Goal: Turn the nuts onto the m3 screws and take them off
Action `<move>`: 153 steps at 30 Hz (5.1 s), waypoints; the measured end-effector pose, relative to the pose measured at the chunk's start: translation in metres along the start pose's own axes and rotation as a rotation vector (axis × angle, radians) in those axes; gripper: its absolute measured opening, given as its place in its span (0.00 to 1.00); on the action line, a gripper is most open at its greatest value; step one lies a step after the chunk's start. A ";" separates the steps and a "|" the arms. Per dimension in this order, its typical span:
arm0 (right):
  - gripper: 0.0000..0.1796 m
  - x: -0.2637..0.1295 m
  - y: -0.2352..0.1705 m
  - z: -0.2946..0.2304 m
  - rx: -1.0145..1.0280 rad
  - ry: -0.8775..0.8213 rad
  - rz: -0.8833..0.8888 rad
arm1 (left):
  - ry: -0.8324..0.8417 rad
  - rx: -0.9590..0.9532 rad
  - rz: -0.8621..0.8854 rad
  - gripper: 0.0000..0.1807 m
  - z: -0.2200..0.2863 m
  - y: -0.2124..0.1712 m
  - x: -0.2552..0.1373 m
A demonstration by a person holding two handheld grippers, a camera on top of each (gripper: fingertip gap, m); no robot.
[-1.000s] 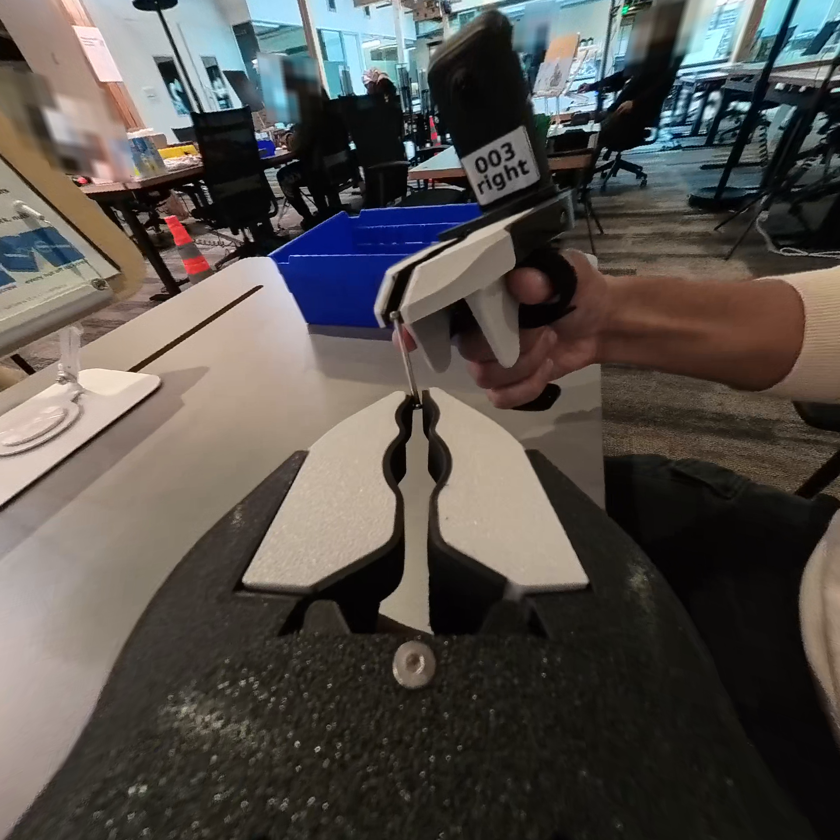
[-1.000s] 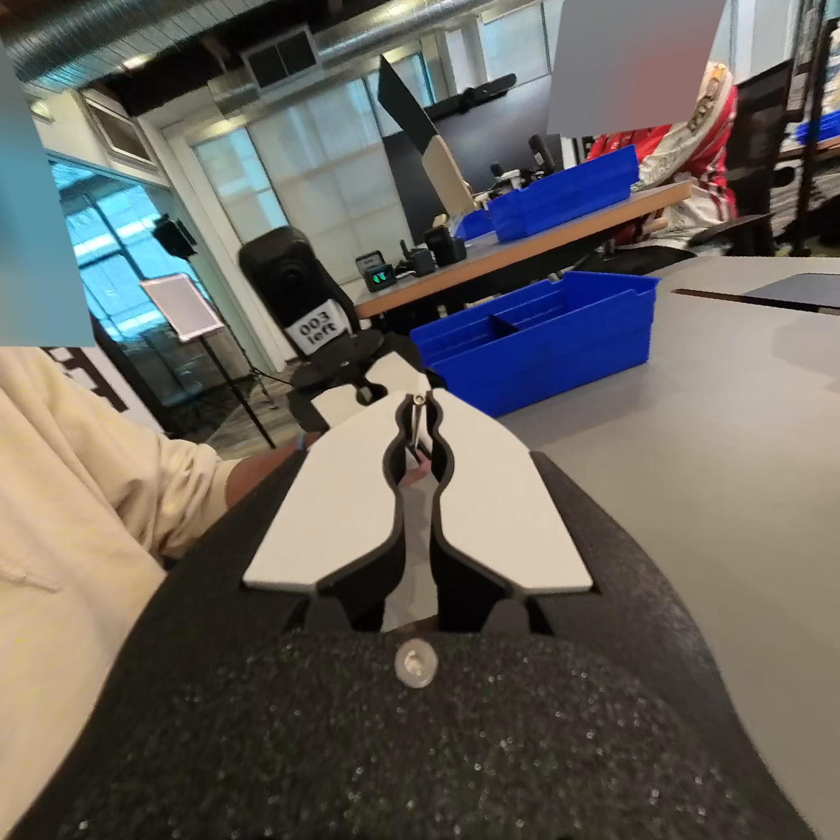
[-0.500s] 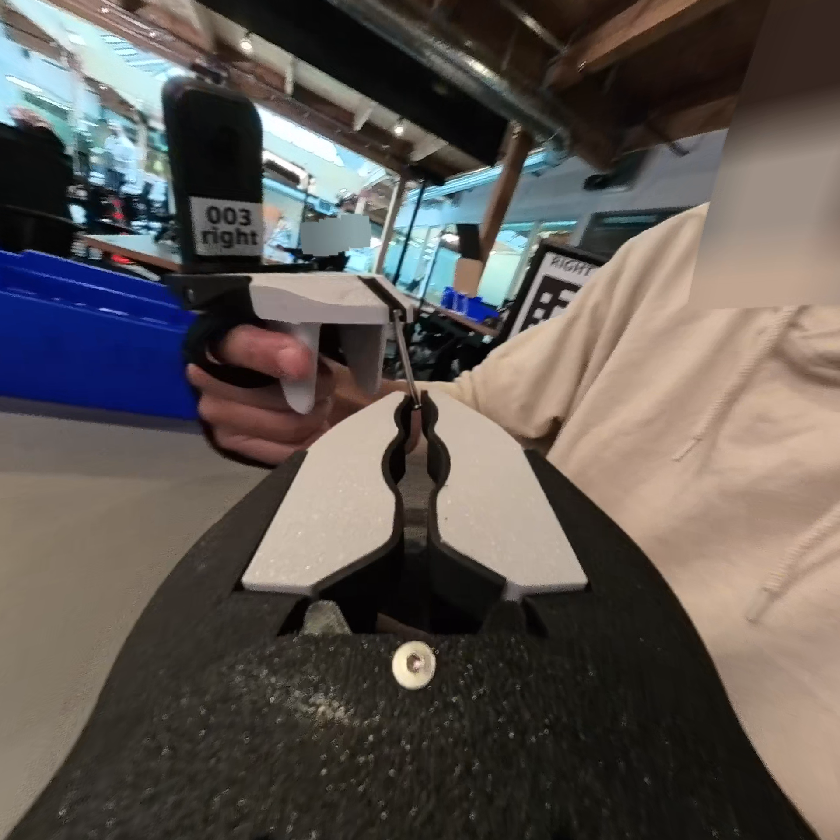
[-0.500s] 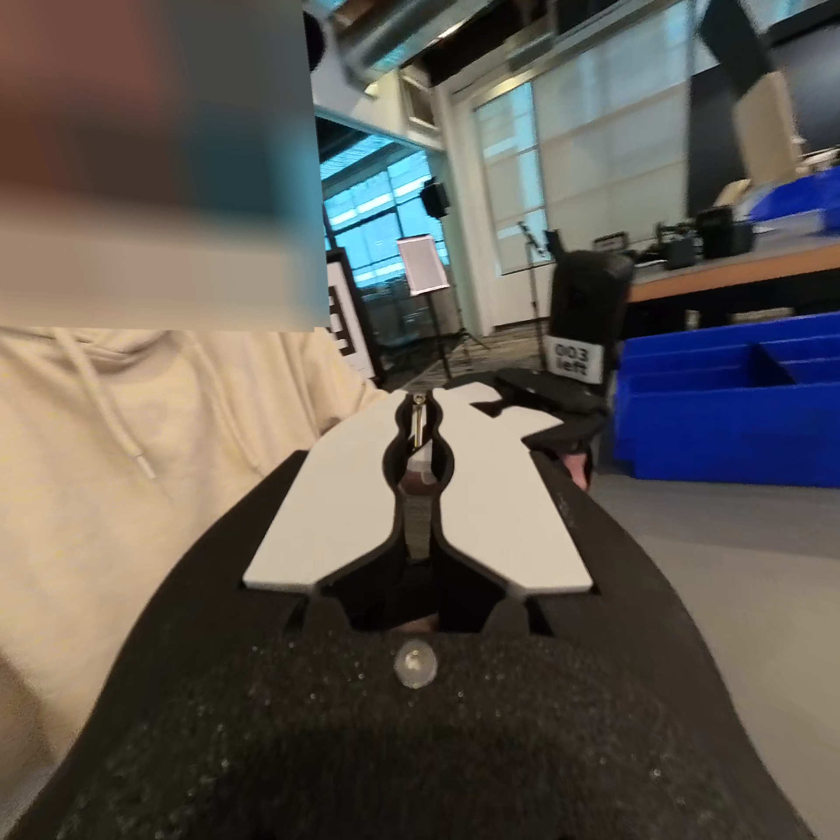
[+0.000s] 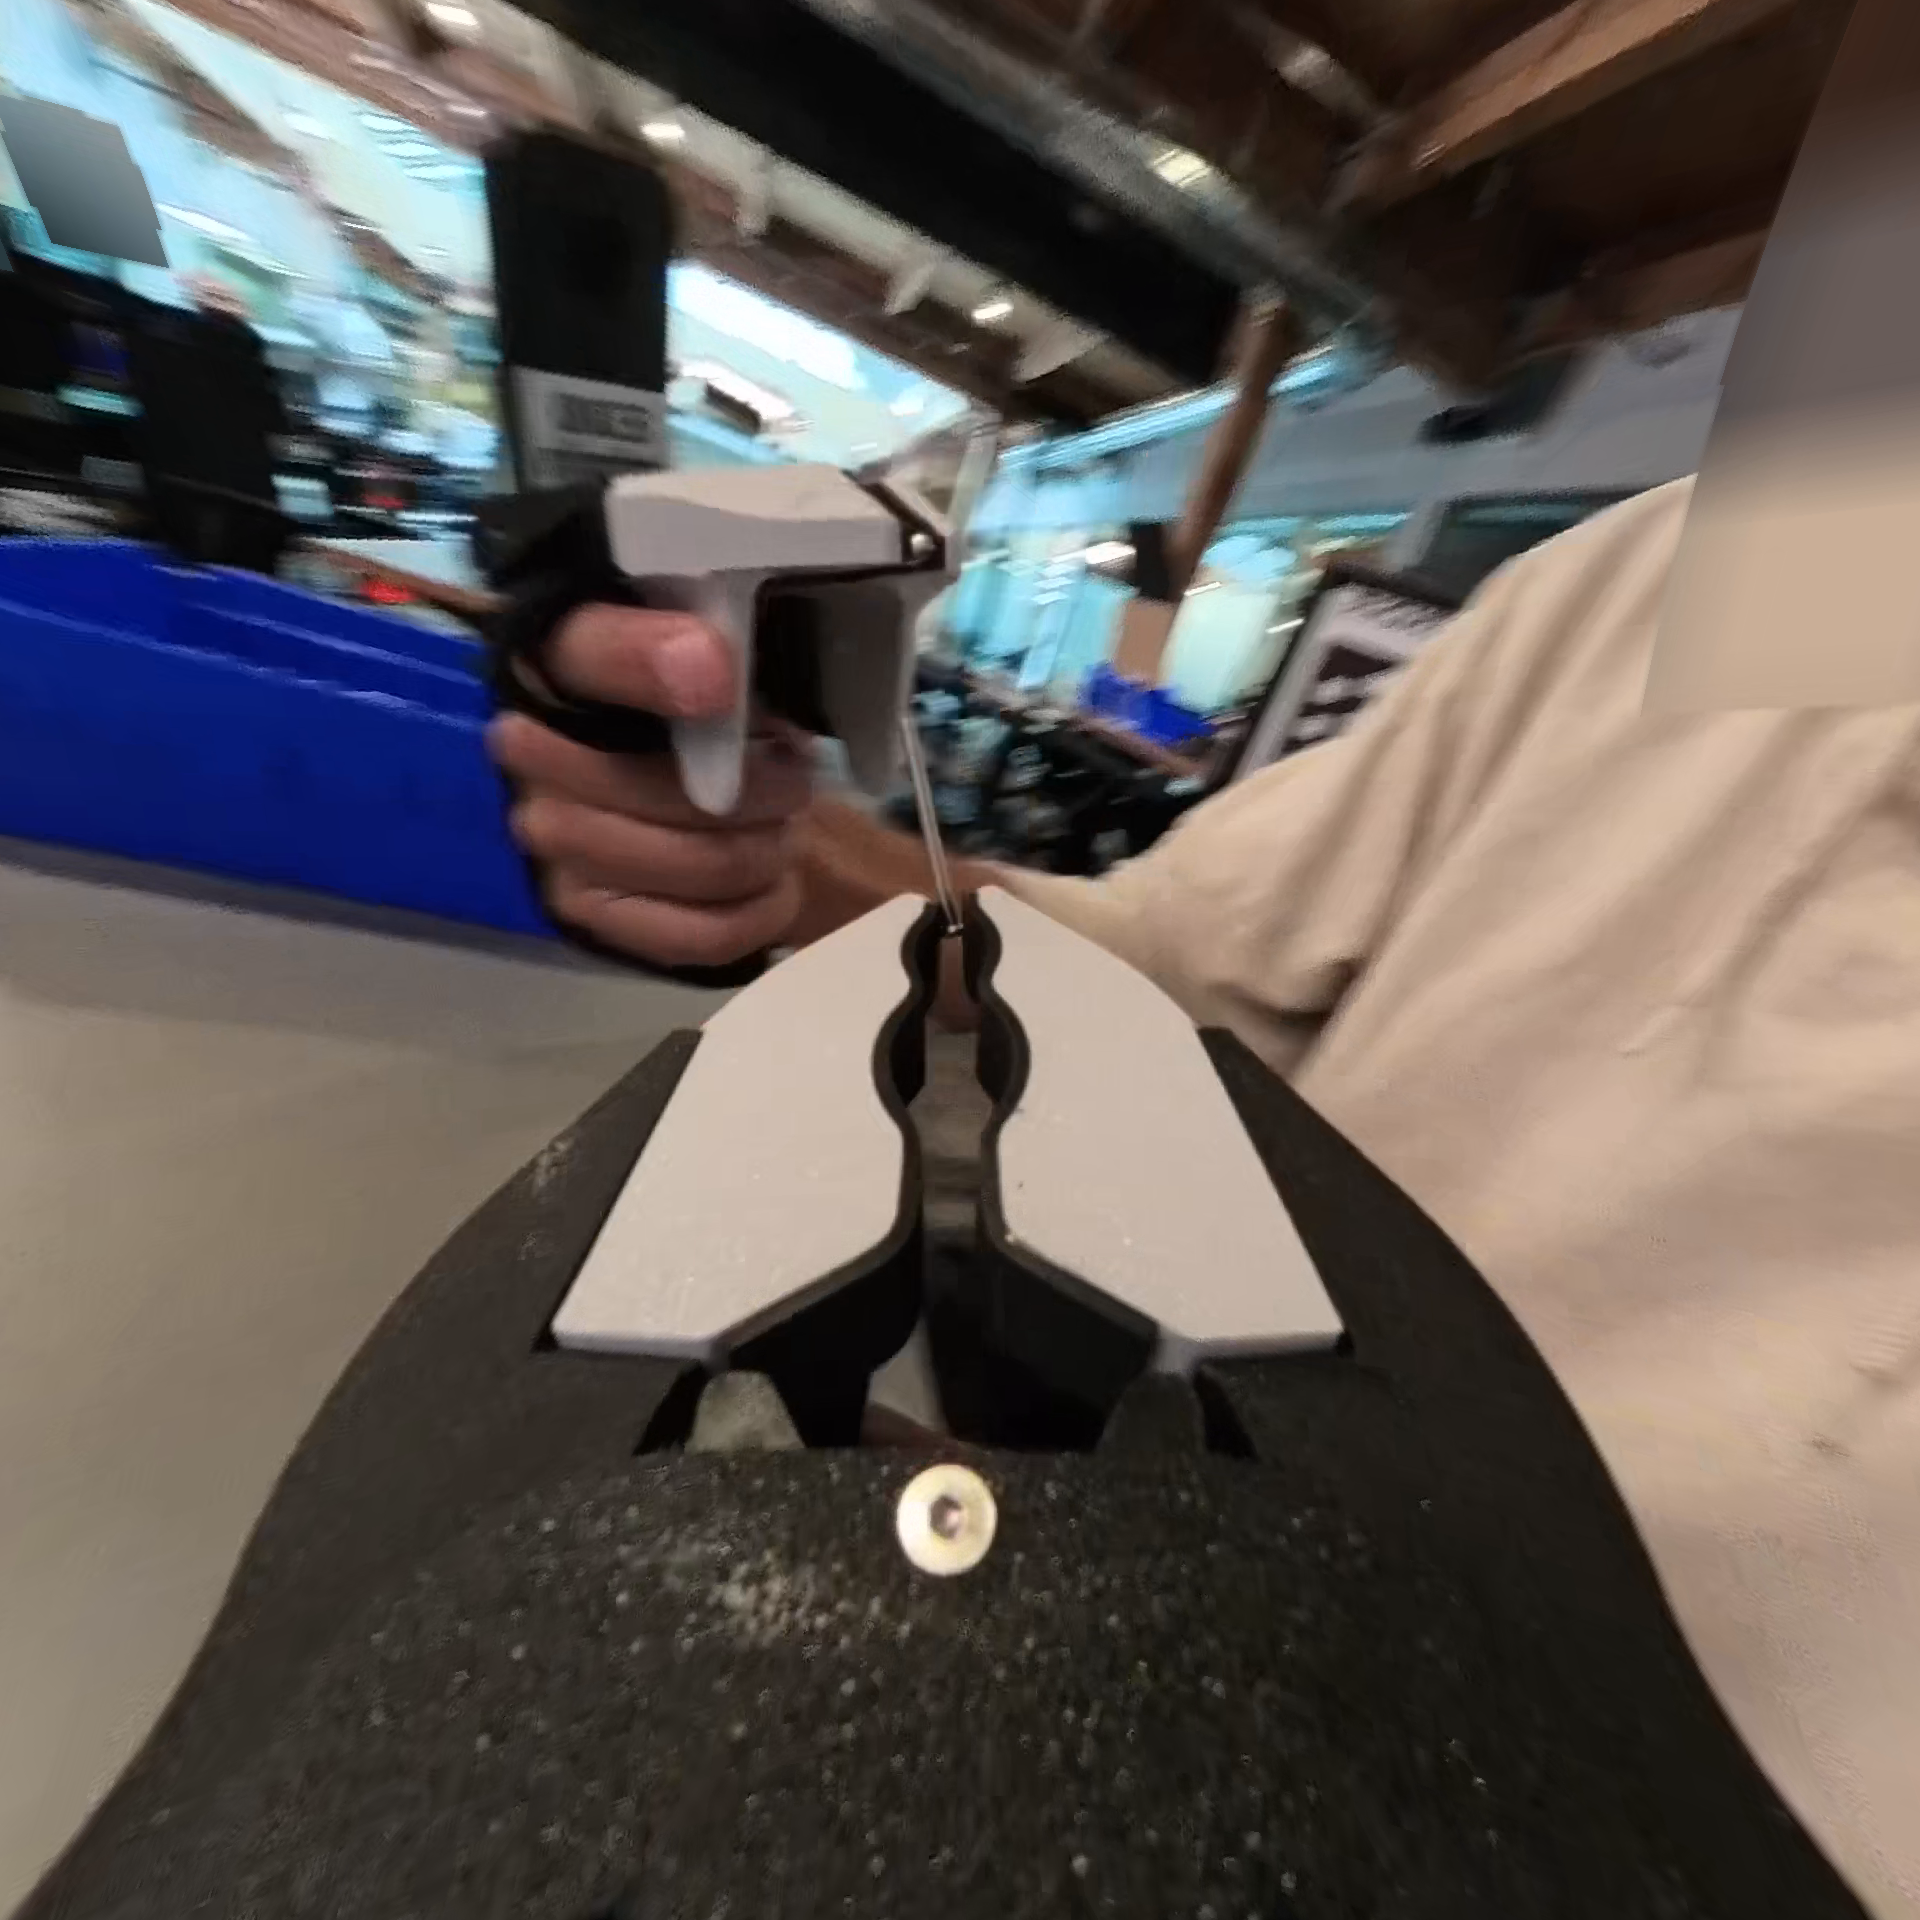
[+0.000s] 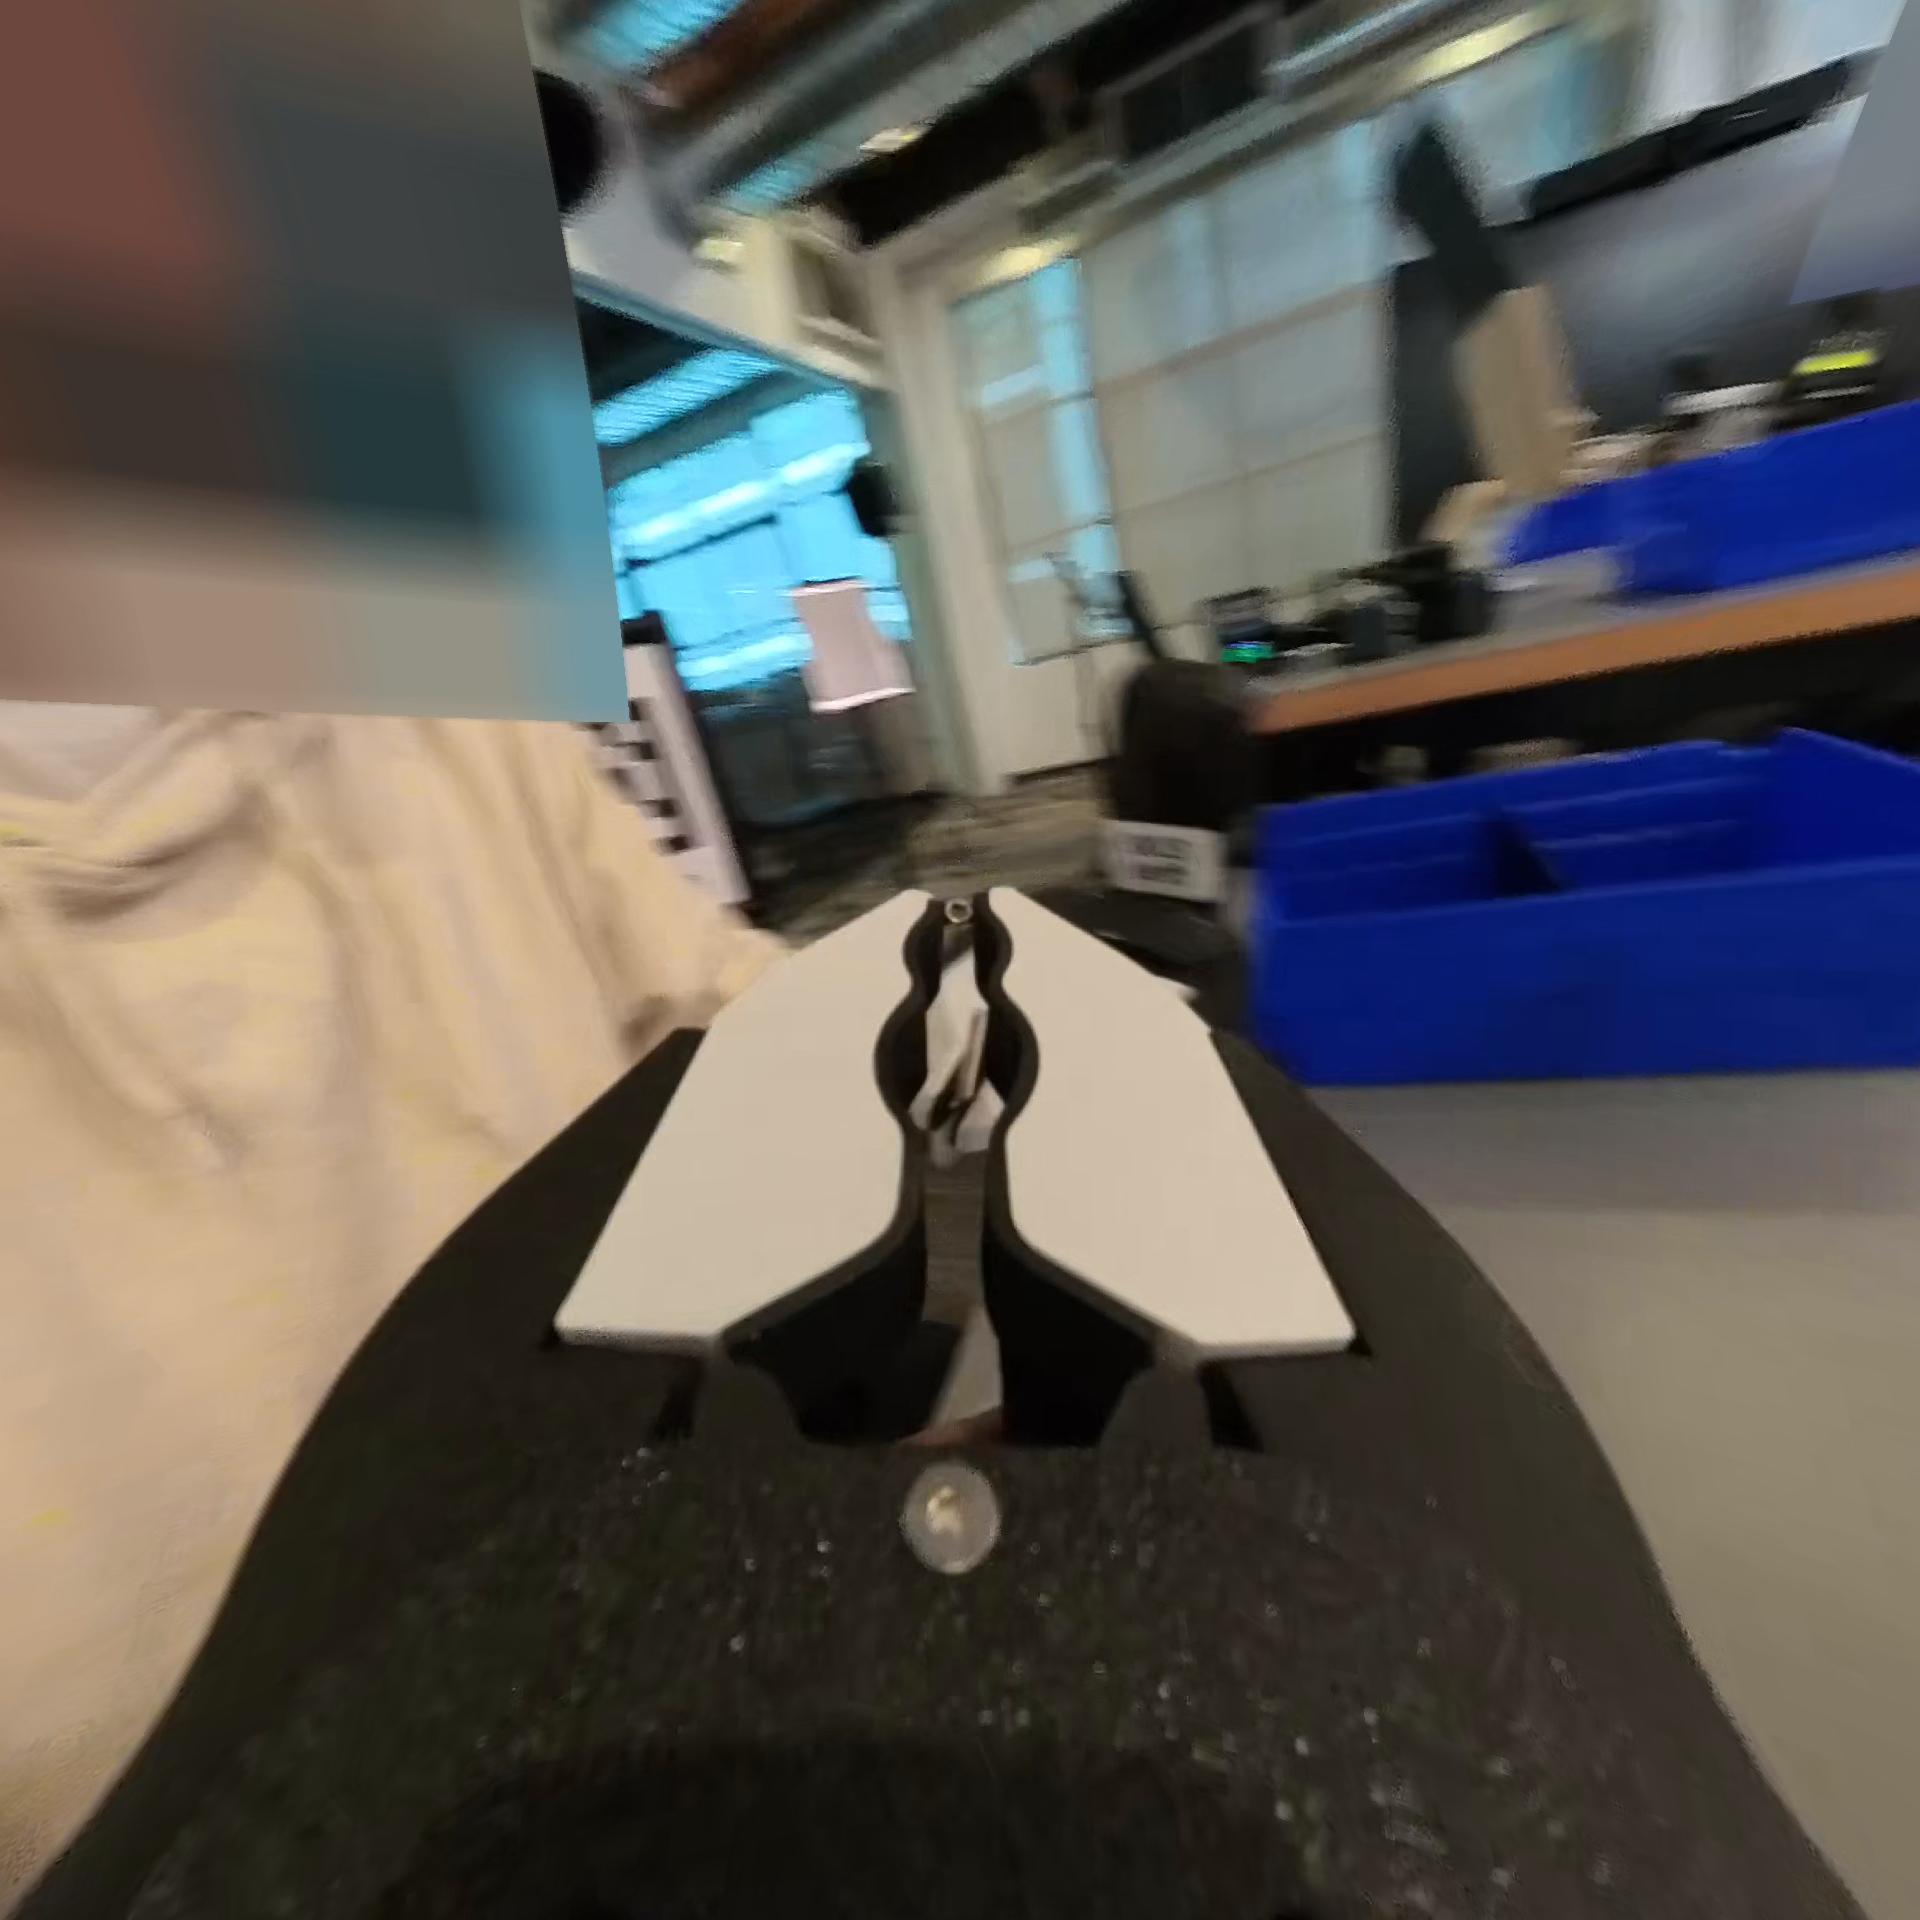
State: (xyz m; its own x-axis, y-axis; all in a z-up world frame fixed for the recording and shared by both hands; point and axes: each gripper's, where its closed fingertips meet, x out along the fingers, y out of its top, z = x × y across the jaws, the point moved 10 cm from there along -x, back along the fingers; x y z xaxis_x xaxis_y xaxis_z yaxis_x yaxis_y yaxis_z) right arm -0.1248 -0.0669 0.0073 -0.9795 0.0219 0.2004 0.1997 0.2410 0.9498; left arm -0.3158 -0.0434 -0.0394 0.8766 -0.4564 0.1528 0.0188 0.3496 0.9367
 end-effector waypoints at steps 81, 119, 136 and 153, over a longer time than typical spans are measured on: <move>0.03 0.001 -0.036 -0.012 -0.039 -0.632 -0.168 | 0.638 0.403 -0.284 0.02 -0.003 -0.009 0.007; 0.14 0.007 -0.040 -0.020 -0.104 -0.583 -0.101 | 0.527 0.284 -0.178 0.02 -0.007 -0.007 -0.005; 0.11 0.003 -0.033 -0.018 -0.103 -0.611 -0.058 | 0.427 0.219 -0.106 0.02 -0.006 -0.004 -0.009; 0.04 0.011 -0.036 -0.012 0.002 -0.407 0.028 | 0.276 0.150 -0.054 0.02 -0.001 -0.003 -0.007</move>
State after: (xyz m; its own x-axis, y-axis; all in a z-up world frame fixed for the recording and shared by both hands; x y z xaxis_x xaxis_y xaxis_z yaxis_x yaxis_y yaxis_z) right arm -0.1420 -0.0867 -0.0218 -0.9046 0.4107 0.1143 0.2269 0.2366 0.9447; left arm -0.3218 -0.0406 -0.0439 0.9740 -0.2245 0.0290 0.0162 0.1968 0.9803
